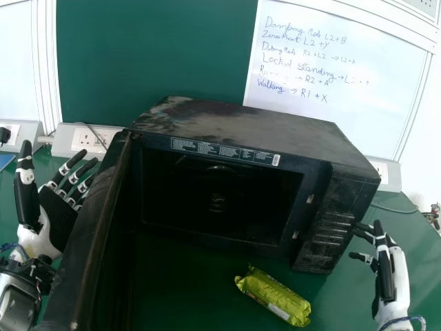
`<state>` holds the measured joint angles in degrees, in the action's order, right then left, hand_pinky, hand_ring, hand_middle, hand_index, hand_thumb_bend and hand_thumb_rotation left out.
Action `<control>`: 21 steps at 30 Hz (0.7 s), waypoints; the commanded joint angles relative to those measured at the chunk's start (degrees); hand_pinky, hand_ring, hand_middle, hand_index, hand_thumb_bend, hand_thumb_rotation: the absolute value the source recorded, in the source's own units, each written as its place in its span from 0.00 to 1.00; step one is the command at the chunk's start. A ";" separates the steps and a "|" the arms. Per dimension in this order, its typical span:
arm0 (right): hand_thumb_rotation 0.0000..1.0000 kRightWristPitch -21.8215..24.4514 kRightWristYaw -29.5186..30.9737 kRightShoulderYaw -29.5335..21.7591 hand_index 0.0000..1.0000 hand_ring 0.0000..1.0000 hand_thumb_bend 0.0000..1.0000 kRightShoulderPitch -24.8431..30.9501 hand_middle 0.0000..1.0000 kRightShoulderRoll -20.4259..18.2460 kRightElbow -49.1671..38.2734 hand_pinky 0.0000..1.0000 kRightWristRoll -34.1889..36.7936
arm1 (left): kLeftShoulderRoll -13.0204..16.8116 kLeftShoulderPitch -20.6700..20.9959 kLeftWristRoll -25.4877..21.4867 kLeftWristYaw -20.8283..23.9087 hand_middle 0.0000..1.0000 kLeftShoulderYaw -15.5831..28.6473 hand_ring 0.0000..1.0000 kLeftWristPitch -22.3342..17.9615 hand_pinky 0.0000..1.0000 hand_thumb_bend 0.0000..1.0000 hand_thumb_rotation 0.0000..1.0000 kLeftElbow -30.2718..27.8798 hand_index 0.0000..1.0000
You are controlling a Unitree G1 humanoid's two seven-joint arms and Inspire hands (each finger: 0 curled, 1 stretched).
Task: Put biscuit inside oven
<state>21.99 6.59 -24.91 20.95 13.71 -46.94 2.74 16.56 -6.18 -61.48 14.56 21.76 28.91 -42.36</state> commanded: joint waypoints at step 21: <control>0.17 -1.16 10.01 0.90 0.73 0.73 0.84 1.76 0.75 9.27 -2.26 0.65 -1.03 | 0.63 -0.08 -0.67 -1.00 0.78 0.56 0.82 -0.13 0.91 0.45 0.29 0.32 0.80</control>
<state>21.23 15.71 -24.73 23.12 21.23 -48.54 2.57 16.59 -6.27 -61.66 13.52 21.99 28.90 -42.20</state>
